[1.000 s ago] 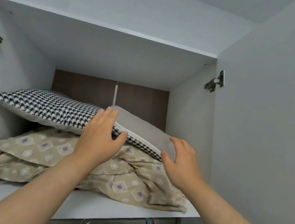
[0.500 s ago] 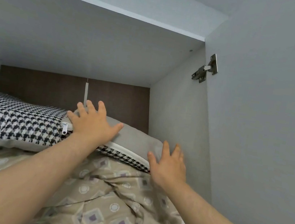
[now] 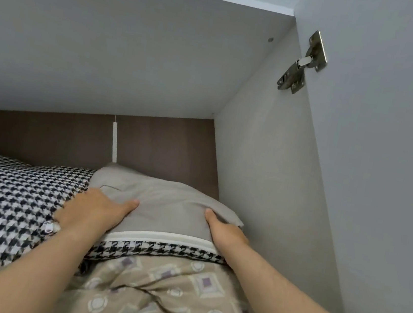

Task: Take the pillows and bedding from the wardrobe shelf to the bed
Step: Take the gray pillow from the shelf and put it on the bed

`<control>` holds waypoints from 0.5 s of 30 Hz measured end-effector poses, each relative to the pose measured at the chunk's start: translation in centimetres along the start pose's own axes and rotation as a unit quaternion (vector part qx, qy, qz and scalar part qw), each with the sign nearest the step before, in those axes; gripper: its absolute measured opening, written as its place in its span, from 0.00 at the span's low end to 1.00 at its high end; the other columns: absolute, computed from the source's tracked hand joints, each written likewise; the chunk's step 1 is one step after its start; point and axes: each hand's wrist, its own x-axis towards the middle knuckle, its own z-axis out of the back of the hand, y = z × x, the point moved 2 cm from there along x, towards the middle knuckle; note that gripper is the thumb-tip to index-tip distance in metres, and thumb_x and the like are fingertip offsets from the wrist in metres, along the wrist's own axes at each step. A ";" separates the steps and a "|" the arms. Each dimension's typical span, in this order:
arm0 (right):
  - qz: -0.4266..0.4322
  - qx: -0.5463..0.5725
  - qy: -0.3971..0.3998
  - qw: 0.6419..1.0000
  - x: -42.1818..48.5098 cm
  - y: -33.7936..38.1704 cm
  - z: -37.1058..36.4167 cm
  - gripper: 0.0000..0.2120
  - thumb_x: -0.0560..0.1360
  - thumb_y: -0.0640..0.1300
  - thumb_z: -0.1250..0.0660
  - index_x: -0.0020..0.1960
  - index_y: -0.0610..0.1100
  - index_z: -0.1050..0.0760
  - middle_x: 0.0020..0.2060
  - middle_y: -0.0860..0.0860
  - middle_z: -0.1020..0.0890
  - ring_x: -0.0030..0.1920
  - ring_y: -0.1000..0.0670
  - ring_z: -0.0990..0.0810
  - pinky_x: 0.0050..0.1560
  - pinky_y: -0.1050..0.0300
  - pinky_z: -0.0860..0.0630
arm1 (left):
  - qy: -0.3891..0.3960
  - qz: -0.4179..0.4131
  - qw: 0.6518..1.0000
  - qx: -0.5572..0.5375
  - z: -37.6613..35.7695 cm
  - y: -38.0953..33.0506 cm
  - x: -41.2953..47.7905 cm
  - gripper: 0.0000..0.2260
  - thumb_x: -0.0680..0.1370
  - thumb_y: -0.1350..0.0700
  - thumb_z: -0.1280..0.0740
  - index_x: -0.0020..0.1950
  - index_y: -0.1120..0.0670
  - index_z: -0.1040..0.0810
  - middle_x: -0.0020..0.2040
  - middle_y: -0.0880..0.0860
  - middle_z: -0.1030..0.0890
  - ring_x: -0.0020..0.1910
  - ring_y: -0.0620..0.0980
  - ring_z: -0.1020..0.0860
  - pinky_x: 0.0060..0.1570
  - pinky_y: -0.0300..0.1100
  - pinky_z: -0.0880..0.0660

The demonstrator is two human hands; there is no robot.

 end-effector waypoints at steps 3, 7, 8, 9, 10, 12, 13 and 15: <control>0.013 0.107 0.008 0.994 0.6 0.0 -0.2 0.48 0.57 0.76 0.35 0.66 0.45 0.25 0.65 0.46 0.22 0.61 0.43 0.23 0.64 0.51 0.28 | -0.045 -0.029 0.998 -0.021 -0.8 0.4 -0.5 0.34 0.66 0.29 0.36 0.59 0.54 0.28 0.57 0.57 0.19 0.56 0.60 0.22 0.56 0.53 0.31; 0.067 0.156 -0.053 0.984 0.0 -0.1 0.4 0.29 0.63 0.59 0.26 0.57 0.43 0.23 0.54 0.46 0.18 0.54 0.43 0.20 0.58 0.50 0.24 | -0.087 -0.096 0.988 -0.077 -0.8 1.1 -0.9 0.17 0.73 0.40 0.35 0.45 0.54 0.31 0.41 0.54 0.22 0.43 0.59 0.23 0.46 0.49 0.27; 0.093 0.154 -0.070 0.981 -0.3 0.0 0.7 0.25 0.65 0.56 0.26 0.56 0.44 0.22 0.53 0.47 0.17 0.52 0.43 0.19 0.56 0.51 0.23 | -0.097 -0.111 0.983 -0.105 -0.5 1.3 -1.1 0.15 0.74 0.42 0.35 0.43 0.53 0.32 0.37 0.53 0.24 0.40 0.58 0.25 0.43 0.49 0.28; 0.115 0.156 -0.081 0.978 -0.8 0.2 1.0 0.21 0.65 0.54 0.26 0.54 0.44 0.22 0.51 0.47 0.17 0.51 0.44 0.19 0.55 0.51 0.23 | -0.108 -0.122 0.978 -0.134 -0.1 1.4 -1.5 0.13 0.75 0.45 0.35 0.42 0.53 0.32 0.35 0.51 0.27 0.38 0.57 0.27 0.41 0.49 0.29; 0.138 0.162 -0.091 0.973 -1.3 0.5 1.2 0.19 0.66 0.53 0.26 0.53 0.45 0.21 0.49 0.48 0.16 0.50 0.44 0.18 0.54 0.50 0.22 | -0.123 -0.131 0.970 -0.162 0.4 1.5 -1.8 0.12 0.75 0.47 0.35 0.41 0.53 0.32 0.34 0.50 0.28 0.36 0.57 0.28 0.38 0.49 0.31; 0.173 0.176 -0.106 0.963 -2.5 1.0 1.9 0.16 0.66 0.52 0.27 0.50 0.45 0.21 0.46 0.49 0.16 0.48 0.45 0.18 0.53 0.49 0.22 | -0.155 -0.141 0.953 -0.220 1.7 1.6 -2.8 0.10 0.76 0.49 0.35 0.41 0.53 0.32 0.33 0.50 0.29 0.35 0.57 0.30 0.36 0.48 0.34; 0.187 0.183 -0.112 0.959 -3.3 1.2 2.3 0.15 0.66 0.51 0.27 0.49 0.46 0.21 0.45 0.50 0.16 0.48 0.46 0.18 0.53 0.49 0.21 | -0.167 -0.140 0.944 -0.247 2.5 1.8 -3.3 0.10 0.76 0.49 0.35 0.41 0.53 0.31 0.34 0.50 0.29 0.35 0.57 0.30 0.35 0.48 0.34; 0.219 0.194 -0.132 0.947 -5.4 1.8 3.3 0.14 0.67 0.52 0.27 0.48 0.46 0.22 0.44 0.51 0.16 0.46 0.47 0.18 0.51 0.50 0.21 | -0.180 -0.140 0.926 -0.301 4.2 2.5 -4.3 0.10 0.76 0.50 0.34 0.42 0.54 0.30 0.34 0.51 0.28 0.36 0.57 0.29 0.35 0.48 0.36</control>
